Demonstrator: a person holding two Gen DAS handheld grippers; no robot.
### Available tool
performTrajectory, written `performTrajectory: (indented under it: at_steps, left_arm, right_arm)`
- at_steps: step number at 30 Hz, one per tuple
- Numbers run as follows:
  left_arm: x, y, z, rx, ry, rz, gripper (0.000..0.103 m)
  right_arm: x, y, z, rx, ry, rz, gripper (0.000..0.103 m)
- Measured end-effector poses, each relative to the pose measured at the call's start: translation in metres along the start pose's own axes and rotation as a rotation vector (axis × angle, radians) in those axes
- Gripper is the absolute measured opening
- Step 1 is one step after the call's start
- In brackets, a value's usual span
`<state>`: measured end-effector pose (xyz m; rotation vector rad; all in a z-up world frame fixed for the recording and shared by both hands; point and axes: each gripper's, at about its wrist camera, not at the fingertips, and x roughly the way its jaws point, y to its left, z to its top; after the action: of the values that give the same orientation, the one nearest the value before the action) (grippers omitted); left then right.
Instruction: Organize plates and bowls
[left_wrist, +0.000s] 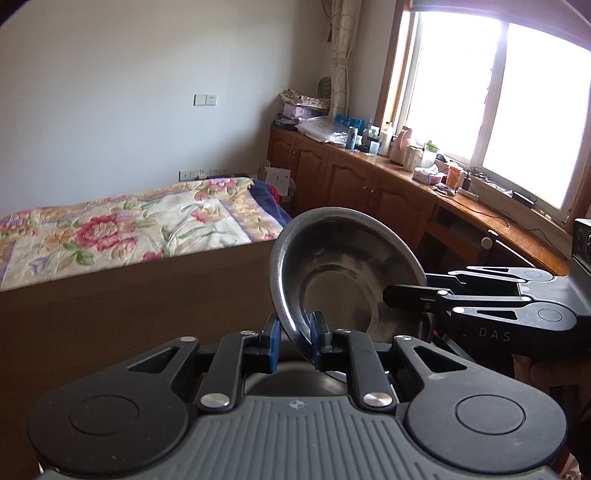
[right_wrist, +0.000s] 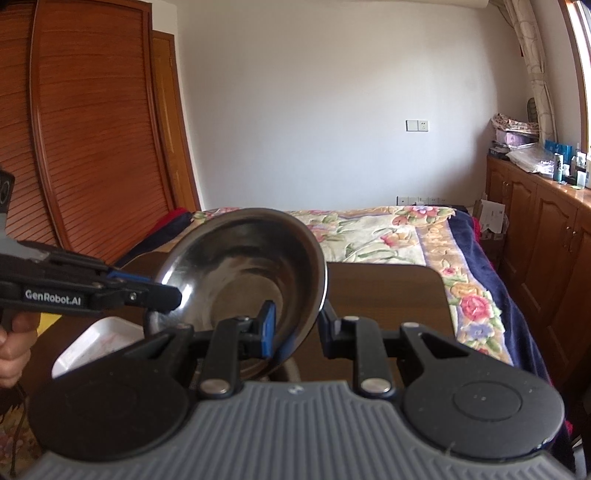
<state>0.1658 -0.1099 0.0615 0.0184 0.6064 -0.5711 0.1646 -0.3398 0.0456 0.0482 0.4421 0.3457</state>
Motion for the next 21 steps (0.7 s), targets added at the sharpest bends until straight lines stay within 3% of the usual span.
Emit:
performTrajectory:
  at_steps: [21]
  left_arm:
    - [-0.013, 0.012, -0.061, -0.055, 0.044, 0.045, 0.019]
  right_arm:
    - [0.000, 0.029, -0.041, 0.023, 0.055, 0.064, 0.026]
